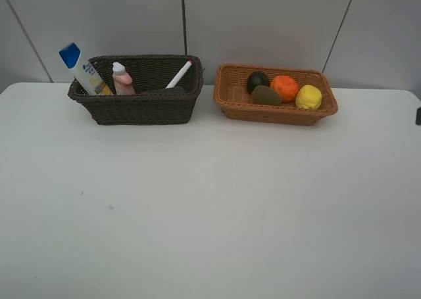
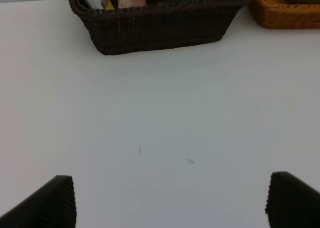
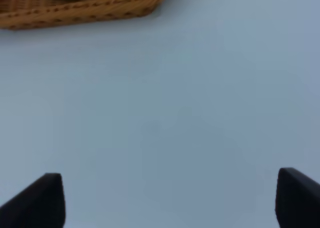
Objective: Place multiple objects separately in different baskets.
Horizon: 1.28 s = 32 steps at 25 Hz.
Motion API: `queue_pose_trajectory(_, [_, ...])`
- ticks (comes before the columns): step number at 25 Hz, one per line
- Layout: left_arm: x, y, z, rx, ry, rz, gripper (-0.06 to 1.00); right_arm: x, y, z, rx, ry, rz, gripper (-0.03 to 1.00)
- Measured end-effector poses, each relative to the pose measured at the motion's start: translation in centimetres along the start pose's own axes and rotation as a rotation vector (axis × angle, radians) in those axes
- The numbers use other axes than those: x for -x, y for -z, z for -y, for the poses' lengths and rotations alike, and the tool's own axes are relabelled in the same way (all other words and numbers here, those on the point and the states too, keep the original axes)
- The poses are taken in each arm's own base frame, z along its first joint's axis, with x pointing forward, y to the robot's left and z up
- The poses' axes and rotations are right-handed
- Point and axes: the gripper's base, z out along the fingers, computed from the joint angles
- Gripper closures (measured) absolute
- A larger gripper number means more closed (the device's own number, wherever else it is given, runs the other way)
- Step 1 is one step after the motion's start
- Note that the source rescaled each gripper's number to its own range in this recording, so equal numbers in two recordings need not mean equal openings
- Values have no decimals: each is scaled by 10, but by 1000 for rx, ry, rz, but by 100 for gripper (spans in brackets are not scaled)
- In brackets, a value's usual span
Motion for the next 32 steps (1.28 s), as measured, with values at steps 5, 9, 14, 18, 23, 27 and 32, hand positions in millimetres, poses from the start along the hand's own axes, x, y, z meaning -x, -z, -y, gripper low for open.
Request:
queue_pose_trajectory(5, [0, 0, 0, 0, 0, 0, -6, -48, 54, 7, 31, 1, 238, -3])
queue_pose_trajectory(9, [0, 0, 0, 0, 0, 0, -6, -78, 80, 12, 44, 4, 368, -3])
queue_pose_trajectory(14, [0, 0, 0, 0, 0, 0, -6, -105, 92, 16, 50, 13, 409, -3])
queue_pose_trajectory(18, [0, 0, 0, 1, 0, 0, -6, -108, 80, 17, 42, 33, 370, -3])
queue_pose_trajectory(23, [0, 0, 0, 2, -1, 0, -6, -106, 70, 16, 48, 39, 383, -3])
queue_pose_trajectory(27, [0, 0, 0, 3, -1, 0, -6, -106, 70, 16, 49, 38, 387, -3])
queue_pose_trajectory(32, [0, 0, 0, 3, -1, 0, -6, -106, 70, 16, 49, 39, 387, -3])
